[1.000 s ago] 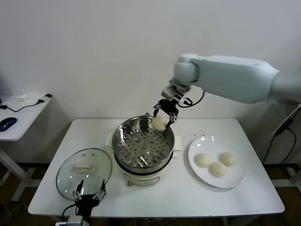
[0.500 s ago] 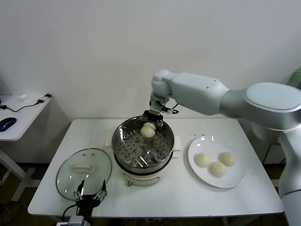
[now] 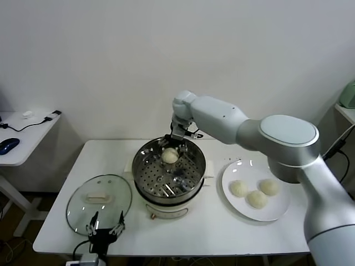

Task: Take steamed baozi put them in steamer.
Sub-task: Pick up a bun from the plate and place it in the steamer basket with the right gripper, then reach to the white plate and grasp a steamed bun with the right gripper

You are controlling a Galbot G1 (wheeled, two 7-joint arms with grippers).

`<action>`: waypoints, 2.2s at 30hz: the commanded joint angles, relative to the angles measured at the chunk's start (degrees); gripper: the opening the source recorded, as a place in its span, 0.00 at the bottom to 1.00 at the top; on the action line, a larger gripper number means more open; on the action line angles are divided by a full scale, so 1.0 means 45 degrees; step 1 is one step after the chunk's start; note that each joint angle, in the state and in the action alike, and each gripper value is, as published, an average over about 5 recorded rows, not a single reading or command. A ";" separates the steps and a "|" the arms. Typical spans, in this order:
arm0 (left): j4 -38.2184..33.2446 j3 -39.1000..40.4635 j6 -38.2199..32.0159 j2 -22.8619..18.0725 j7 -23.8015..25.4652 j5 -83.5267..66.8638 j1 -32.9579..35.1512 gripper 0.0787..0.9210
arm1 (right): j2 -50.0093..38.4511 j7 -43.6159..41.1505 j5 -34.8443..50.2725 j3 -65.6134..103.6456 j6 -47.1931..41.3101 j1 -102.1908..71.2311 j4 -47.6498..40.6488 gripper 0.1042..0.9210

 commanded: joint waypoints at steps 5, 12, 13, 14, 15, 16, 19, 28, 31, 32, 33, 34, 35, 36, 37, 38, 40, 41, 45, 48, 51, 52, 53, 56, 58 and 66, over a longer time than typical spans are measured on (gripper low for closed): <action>-0.0204 0.0076 0.0013 -0.0023 0.0016 0.0006 0.0089 0.88 | -0.2323 -0.1377 0.6161 -0.2779 -0.1523 0.3990 0.3459 0.88; -0.0244 0.0094 0.0022 -0.0001 0.0014 -0.0002 0.0118 0.88 | -0.6642 -0.0310 0.8745 -0.6689 -0.6984 0.7146 0.7330 0.88; -0.0236 0.0098 0.0020 0.0010 0.0015 -0.0002 0.0114 0.88 | -0.7232 -0.0082 0.8648 -0.7127 -0.7652 0.7478 0.7695 0.88; -0.0228 0.0103 0.0017 0.0021 0.0015 -0.0001 0.0112 0.88 | -0.7743 0.0186 0.8545 -0.7586 -0.8337 0.7728 0.8026 0.88; -0.0223 0.0106 0.0013 0.0032 0.0015 -0.0001 0.0111 0.88 | -0.8196 0.0378 0.8507 -0.8000 -0.8897 0.7893 0.8358 0.88; -0.0220 0.0108 0.0010 0.0041 0.0016 -0.0001 0.0111 0.88 | -0.8617 0.0553 0.8505 -0.8406 -0.9386 0.7981 0.8687 0.88; -0.0206 0.0103 -0.0013 0.0055 0.0025 0.0009 0.0110 0.88 | -0.9742 0.1482 0.8632 -0.9330 -1.1000 0.7838 0.9904 0.88; -0.0199 0.0076 -0.0073 -0.0048 0.0053 0.0183 0.0147 0.88 | -1.0919 0.3085 0.9088 -0.7735 -1.3941 0.4400 1.0947 0.88; -0.0209 0.0051 -0.0065 -0.0145 0.0051 0.0204 0.0193 0.88 | -1.0663 0.3233 0.8460 -0.6791 -1.4196 0.3069 1.0225 0.88; -0.0210 0.0044 -0.0062 -0.0178 0.0049 0.0211 0.0208 0.88 | -1.0554 0.3258 0.8251 -0.6470 -1.4233 0.2631 0.9911 0.88; -0.0210 0.0041 -0.0058 -0.0209 0.0047 0.0213 0.0218 0.88 | -1.0435 0.3272 0.8050 -0.6122 -1.4261 0.2151 0.9573 0.88; -0.0209 0.0038 -0.0055 -0.0238 0.0046 0.0216 0.0228 0.88 | -1.0323 0.3284 0.7907 -0.5801 -1.4284 0.1732 0.9256 0.88; -0.0205 0.0036 -0.0052 -0.0266 0.0045 0.0221 0.0237 0.88 | -1.0215 0.3295 0.7792 -0.5512 -1.4306 0.1360 0.8983 0.88; -0.0203 0.0035 -0.0051 -0.0291 0.0045 0.0229 0.0247 0.88 | -1.0102 0.3294 0.7704 -0.5229 -1.4313 0.1017 0.8720 0.88; -0.0202 0.0034 -0.0056 -0.0312 0.0047 0.0240 0.0261 0.88 | -0.9989 0.3290 0.7610 -0.4951 -1.4311 0.0704 0.8482 0.88; -0.0202 0.0035 -0.0065 -0.0327 0.0049 0.0253 0.0277 0.88 | -0.9886 0.3296 0.7522 -0.4728 -1.4300 0.0479 0.8276 0.88; -0.0199 0.0036 -0.0086 -0.0347 0.0050 0.0276 0.0306 0.88 | -0.9652 0.3313 0.7344 -0.4220 -1.4269 -0.0024 0.7846 0.88; -0.0194 0.0035 -0.0094 -0.0352 0.0050 0.0284 0.0316 0.88 | -0.9542 0.3321 0.7234 -0.3967 -1.4247 -0.0249 0.7644 0.88; -0.0171 0.0018 -0.0095 -0.0361 0.0052 0.0293 0.0299 0.88 | -0.9096 0.3389 0.6977 -0.2925 -1.4142 -0.1102 0.6841 0.88; -0.0165 0.0000 -0.0075 -0.0340 0.0062 0.0293 0.0258 0.88 | -0.8731 0.3401 0.6923 -0.2455 -1.4052 -0.1521 0.6366 0.88; -0.0150 -0.0024 -0.0056 -0.0295 0.0070 0.0292 0.0226 0.88 | -0.8495 0.3360 0.6919 -0.2332 -1.4007 -0.1702 0.6131 0.88; -0.0150 -0.0031 -0.0051 -0.0277 0.0072 0.0291 0.0222 0.88 | -0.8451 0.3345 0.6919 -0.2321 -1.4003 -0.1732 0.6102 0.88; -0.0151 -0.0038 -0.0045 -0.0255 0.0074 0.0288 0.0218 0.88 | -0.8423 0.3325 0.6919 -0.2317 -1.4001 -0.1753 0.6090 0.88; -0.0150 -0.0054 -0.0031 -0.0209 0.0076 0.0274 0.0202 0.88 | -0.8377 0.3315 0.6857 -0.2315 -1.4006 -0.1780 0.6048 0.88; -0.0138 -0.0052 -0.0027 -0.0206 0.0075 0.0267 0.0186 0.88 | -0.8357 0.3323 0.6833 -0.2317 -1.4010 -0.1776 0.6001 0.88; -0.0126 0.0041 0.0015 -0.0256 0.0063 0.0281 0.0177 0.88 | -0.8440 0.3066 0.6880 -0.2335 -1.3901 -0.1599 0.6177 0.75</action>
